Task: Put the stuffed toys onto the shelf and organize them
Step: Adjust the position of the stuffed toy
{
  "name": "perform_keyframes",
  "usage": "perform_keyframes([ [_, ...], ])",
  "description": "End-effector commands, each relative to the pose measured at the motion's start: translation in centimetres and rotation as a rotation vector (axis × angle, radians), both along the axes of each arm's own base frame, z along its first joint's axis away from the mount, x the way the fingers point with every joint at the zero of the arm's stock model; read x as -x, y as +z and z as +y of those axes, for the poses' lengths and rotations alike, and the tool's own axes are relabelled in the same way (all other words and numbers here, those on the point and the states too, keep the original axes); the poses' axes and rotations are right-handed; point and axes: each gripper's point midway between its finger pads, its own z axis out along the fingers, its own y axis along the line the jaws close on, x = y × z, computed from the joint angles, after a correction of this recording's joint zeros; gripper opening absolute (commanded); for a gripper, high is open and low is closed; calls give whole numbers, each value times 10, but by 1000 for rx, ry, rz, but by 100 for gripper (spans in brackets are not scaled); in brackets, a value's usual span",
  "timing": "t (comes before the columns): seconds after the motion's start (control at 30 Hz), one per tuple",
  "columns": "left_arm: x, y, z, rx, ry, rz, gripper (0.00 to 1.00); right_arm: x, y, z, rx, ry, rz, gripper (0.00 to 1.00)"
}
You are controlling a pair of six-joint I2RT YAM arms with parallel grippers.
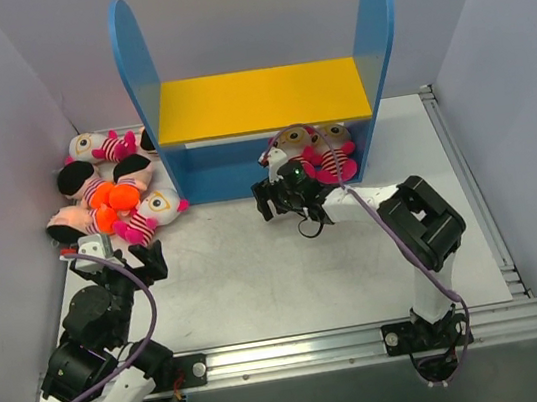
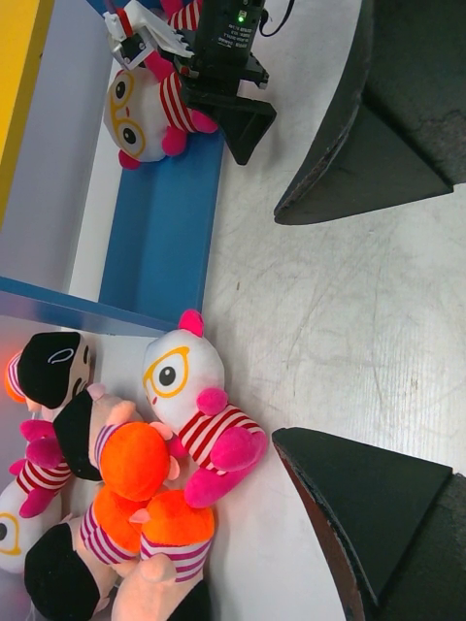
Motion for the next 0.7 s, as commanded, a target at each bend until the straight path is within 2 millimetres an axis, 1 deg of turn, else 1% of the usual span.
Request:
perform_keyframes([
  [0.0, -2, 2, 0, -12, 2, -2, 94, -27, 19, -1, -30, -43, -73, 76],
  [0.1, -2, 2, 0, -12, 2, -2, 94, -33, 20, -2, -36, -53, -81, 75],
  [0.13, -2, 2, 0, -12, 2, -2, 94, -34, 18, -1, -33, -53, -79, 76],
  [0.4, -2, 2, 0, -12, 4, 1, 94, -39, 22, 4, -52, -54, -92, 76],
  [0.57, -2, 1, 0, -15, 4, 3, 94, -33, 30, 10, -70, -32, -96, 76],
  [0.67, -3, 1, 0, -14, 6, 3, 94, -24, 41, 16, -91, -3, -100, 77],
])
